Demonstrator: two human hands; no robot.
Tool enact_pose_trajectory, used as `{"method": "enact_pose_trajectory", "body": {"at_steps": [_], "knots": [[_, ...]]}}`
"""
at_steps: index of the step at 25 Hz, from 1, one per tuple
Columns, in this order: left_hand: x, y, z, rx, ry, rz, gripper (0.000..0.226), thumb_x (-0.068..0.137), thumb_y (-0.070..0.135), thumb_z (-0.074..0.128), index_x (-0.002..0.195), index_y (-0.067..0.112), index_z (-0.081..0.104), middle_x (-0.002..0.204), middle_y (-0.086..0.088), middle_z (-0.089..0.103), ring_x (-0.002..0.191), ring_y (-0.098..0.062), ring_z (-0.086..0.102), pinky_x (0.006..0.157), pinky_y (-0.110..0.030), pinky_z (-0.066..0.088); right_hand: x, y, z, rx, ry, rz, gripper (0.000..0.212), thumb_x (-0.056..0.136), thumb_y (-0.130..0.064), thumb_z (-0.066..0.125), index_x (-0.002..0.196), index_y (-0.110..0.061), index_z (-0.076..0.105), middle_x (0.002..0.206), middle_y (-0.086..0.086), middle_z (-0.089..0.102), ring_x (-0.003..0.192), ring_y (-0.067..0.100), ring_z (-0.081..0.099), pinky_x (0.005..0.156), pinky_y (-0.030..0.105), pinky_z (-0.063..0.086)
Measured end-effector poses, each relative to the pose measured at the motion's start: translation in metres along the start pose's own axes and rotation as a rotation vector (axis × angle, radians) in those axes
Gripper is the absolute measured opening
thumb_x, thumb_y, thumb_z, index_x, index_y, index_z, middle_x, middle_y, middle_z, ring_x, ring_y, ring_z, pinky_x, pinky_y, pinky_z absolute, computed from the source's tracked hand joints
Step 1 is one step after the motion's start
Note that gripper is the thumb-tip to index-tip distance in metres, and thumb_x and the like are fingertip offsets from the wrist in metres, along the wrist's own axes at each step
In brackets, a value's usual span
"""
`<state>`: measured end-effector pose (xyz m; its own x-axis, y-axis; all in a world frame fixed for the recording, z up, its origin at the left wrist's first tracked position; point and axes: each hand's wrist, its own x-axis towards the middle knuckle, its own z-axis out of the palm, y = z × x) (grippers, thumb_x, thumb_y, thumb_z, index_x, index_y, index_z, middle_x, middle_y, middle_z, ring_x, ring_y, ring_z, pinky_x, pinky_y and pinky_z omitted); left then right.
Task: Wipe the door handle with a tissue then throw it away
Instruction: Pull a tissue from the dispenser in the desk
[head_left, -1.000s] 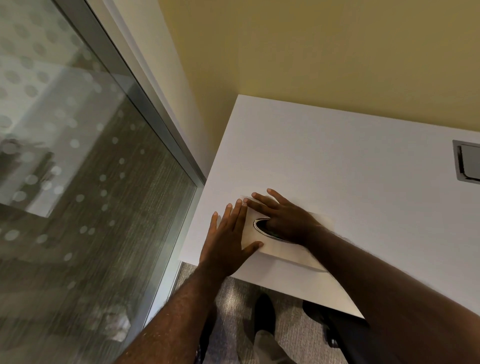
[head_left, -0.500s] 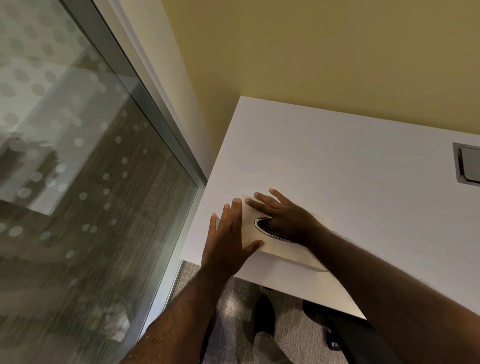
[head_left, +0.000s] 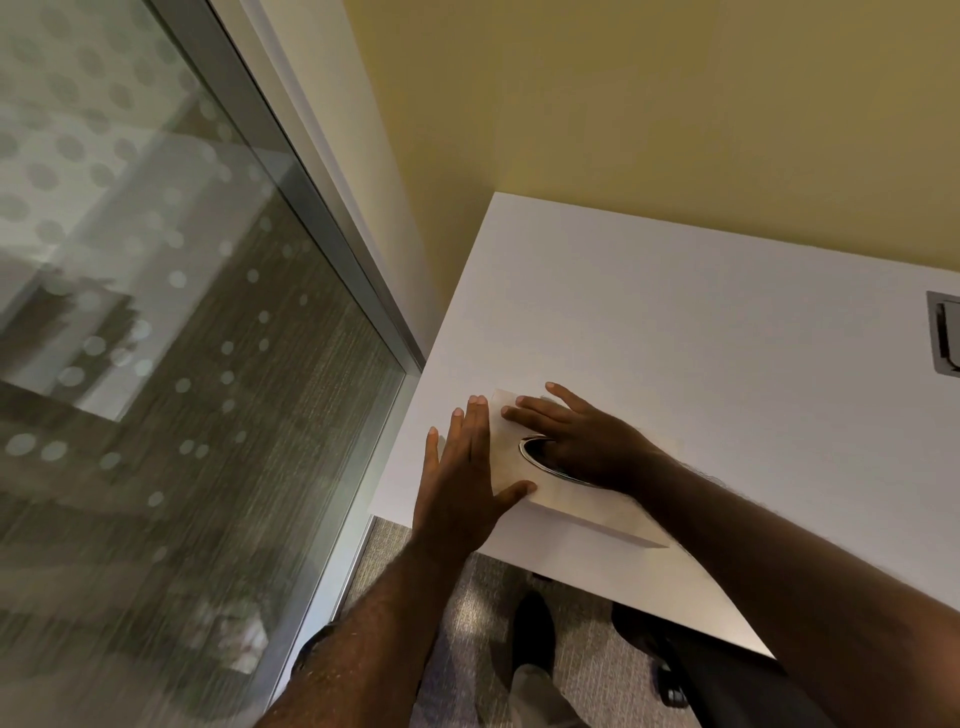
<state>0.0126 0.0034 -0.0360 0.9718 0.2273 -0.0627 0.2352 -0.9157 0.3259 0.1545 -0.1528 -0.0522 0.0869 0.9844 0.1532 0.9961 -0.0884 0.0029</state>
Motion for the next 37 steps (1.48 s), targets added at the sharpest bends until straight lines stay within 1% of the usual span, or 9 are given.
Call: {"method": "enact_pose_trajectory", "body": {"at_steps": [2,9,14,17,21,27,32,34,37], "knots": [[0.001,0.000,0.001,0.009,-0.008,0.007,0.104,0.073,0.075,0.052,0.149,0.007,0.031,0.155,-0.014,0.036,0.140,-0.035,0.038,0.109,-0.052,0.016,-0.003,0.000,-0.004,-0.015,0.009,-0.026,0.005,0.083,-0.019,0.074,0.085,-0.023,0.072,0.142,0.007,0.053,0.128,0.027,0.053,0.110,0.050,0.030],[-0.003,-0.002,0.005,0.023,-0.057,0.013,0.104,0.078,0.082,0.039,0.151,0.008,0.027,0.156,-0.012,0.034,0.140,-0.035,0.038,0.109,-0.051,0.017,-0.016,-0.007,-0.009,-0.051,0.009,-0.033,0.033,0.072,-0.013,0.082,0.103,-0.017,0.073,0.135,0.008,0.059,0.128,0.027,0.053,0.109,0.045,0.030],[-0.009,0.000,0.014,0.002,-0.060,0.018,0.093,0.089,0.078,0.022,0.153,0.012,0.017,0.158,-0.011,0.031,0.141,-0.036,0.036,0.110,-0.054,0.017,-0.014,-0.011,-0.019,-0.039,-0.008,0.015,0.025,0.074,-0.014,0.082,0.098,-0.014,0.073,0.133,0.010,0.060,0.125,0.027,0.055,0.107,0.045,0.038],[-0.011,0.001,0.018,-0.008,-0.045,0.005,0.090,0.090,0.076,0.022,0.152,0.012,0.018,0.156,-0.013,0.034,0.139,-0.038,0.038,0.109,-0.056,0.018,-0.013,-0.016,-0.026,-0.017,0.002,0.063,0.014,0.082,-0.015,0.074,0.096,-0.012,0.071,0.138,0.010,0.056,0.129,0.028,0.051,0.111,0.045,0.032],[-0.011,0.002,0.018,-0.005,-0.049,-0.026,0.092,0.087,0.078,0.025,0.151,0.011,0.021,0.155,-0.013,0.035,0.138,-0.038,0.039,0.109,-0.056,0.018,-0.002,-0.017,-0.048,0.014,0.022,0.142,0.015,0.080,-0.013,0.074,0.093,-0.009,0.070,0.134,0.010,0.058,0.126,0.025,0.053,0.110,0.040,0.030],[-0.010,0.007,0.014,-0.004,-0.043,-0.068,0.097,0.075,0.071,0.055,0.148,0.011,0.032,0.153,-0.011,0.041,0.136,-0.037,0.043,0.108,-0.056,0.025,0.005,-0.021,-0.089,0.010,0.047,0.197,0.031,0.069,-0.001,0.078,0.099,0.001,0.069,0.128,0.021,0.061,0.119,0.035,0.059,0.102,0.052,0.040],[-0.012,0.012,0.006,0.052,-0.060,-0.080,0.101,0.074,0.078,0.045,0.150,0.013,0.032,0.156,-0.010,0.035,0.140,-0.035,0.038,0.110,-0.054,0.018,0.006,-0.034,-0.119,-0.008,0.193,0.248,0.026,0.072,-0.007,0.080,0.093,-0.002,0.068,0.129,0.021,0.061,0.119,0.035,0.059,0.104,0.051,0.038],[-0.016,0.015,-0.003,0.031,-0.044,-0.096,0.102,0.076,0.084,0.033,0.154,0.020,0.021,0.162,-0.004,0.022,0.146,-0.029,0.025,0.112,-0.050,0.006,0.010,-0.039,-0.128,0.061,0.253,0.286,0.026,0.085,-0.019,0.066,0.106,-0.003,0.064,0.138,0.016,0.055,0.129,0.030,0.051,0.110,0.047,0.034],[-0.028,0.018,-0.025,-0.037,-0.024,-0.119,0.099,0.077,0.086,0.025,0.155,0.031,-0.001,0.161,0.009,-0.009,0.147,-0.017,-0.006,0.115,-0.043,-0.010,0.019,-0.051,-0.138,0.374,0.239,0.466,0.048,0.101,-0.043,0.038,0.143,-0.019,0.044,0.151,-0.008,0.030,0.141,-0.001,0.014,0.119,0.022,0.003]]}}
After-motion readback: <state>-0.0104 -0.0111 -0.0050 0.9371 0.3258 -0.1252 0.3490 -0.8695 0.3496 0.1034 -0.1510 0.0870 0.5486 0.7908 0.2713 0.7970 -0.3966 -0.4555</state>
